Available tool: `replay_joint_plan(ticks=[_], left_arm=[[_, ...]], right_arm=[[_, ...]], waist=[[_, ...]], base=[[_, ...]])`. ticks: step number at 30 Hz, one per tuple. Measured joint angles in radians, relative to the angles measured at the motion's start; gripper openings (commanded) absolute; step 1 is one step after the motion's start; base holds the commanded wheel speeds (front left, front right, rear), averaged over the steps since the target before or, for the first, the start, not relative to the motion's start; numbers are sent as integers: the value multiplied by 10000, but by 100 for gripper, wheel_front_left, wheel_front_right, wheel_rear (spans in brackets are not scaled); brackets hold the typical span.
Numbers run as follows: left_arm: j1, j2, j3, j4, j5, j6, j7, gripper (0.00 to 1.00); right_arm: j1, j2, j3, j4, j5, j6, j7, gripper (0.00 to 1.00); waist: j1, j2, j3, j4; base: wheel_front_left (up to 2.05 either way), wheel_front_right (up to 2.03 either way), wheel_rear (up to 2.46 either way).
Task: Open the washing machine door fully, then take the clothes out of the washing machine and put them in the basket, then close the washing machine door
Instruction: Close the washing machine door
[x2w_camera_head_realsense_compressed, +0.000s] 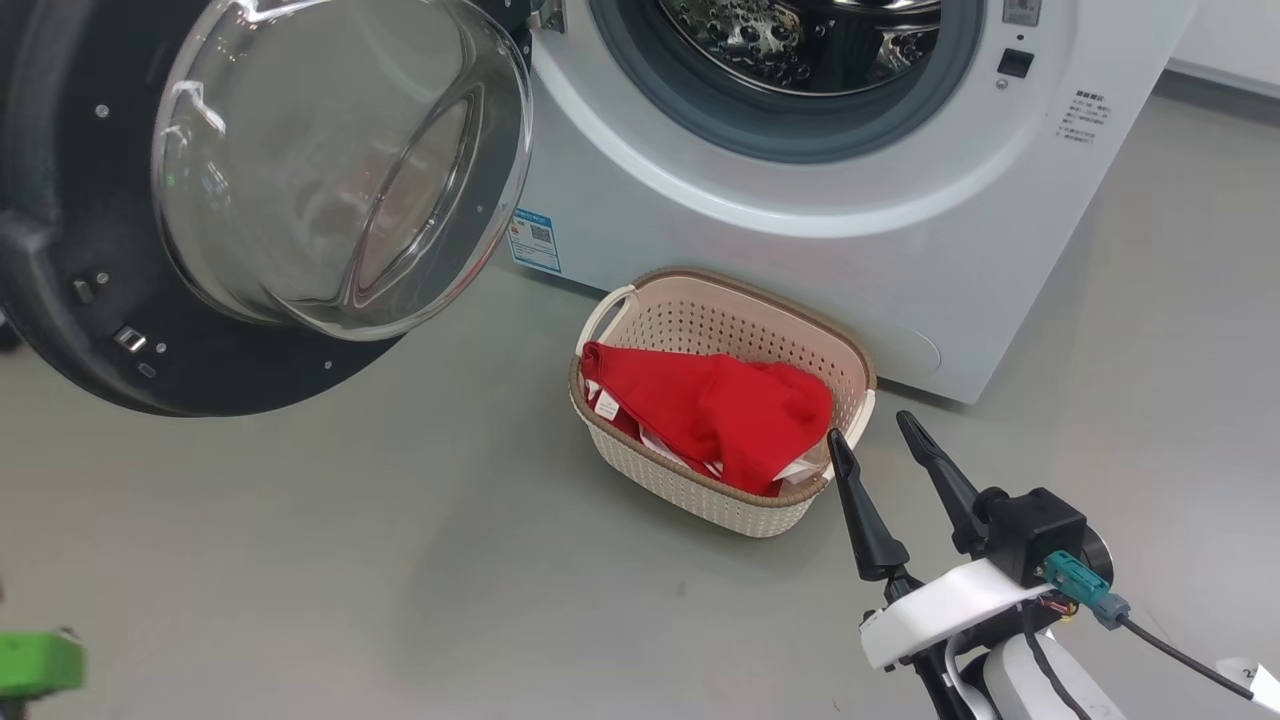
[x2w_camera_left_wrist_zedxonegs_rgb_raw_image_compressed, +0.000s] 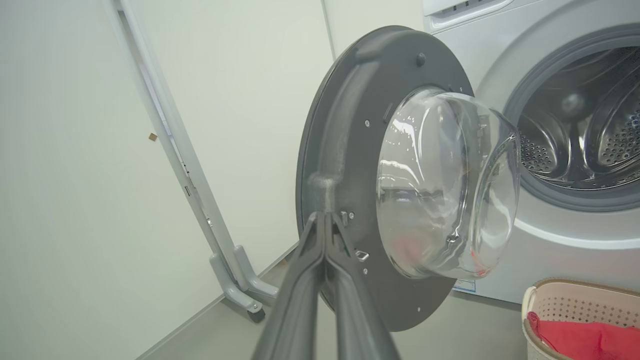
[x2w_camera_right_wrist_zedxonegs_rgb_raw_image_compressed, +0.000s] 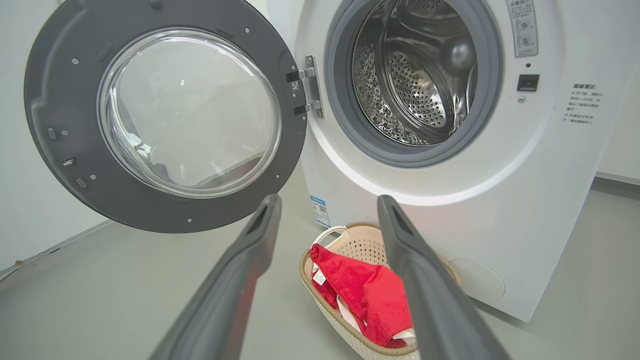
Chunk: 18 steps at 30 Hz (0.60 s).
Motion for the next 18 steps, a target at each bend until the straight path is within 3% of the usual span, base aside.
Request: replay_joint_plan(ticks=[4,9,15,18], left_arm=[[-586,892,940,-105,-520,-155,364,0],[-1805,805,2301,-71,-3363,-667,1043,0],[-2958,1124,3864,928,-5660,-589,2372,0],[-3733,1499,4819,1887,-6769,-144,3223,0]], right_arm=[[-14,-117,52,-17,-65,0,15,100],[-219,-284,54,-194,-190,0,178,100],[-427,-353,121,-347,-295,0,257,100],[-585,-447,127,-439,-299,0,267,100]], waist=[[0,0,242,-144],[0,0,609,-324],[0,0,1062,-623],[0,0,1342,-875]], base=[[0,0,0],[0,0,0],[0,0,0],[0,0,0]])
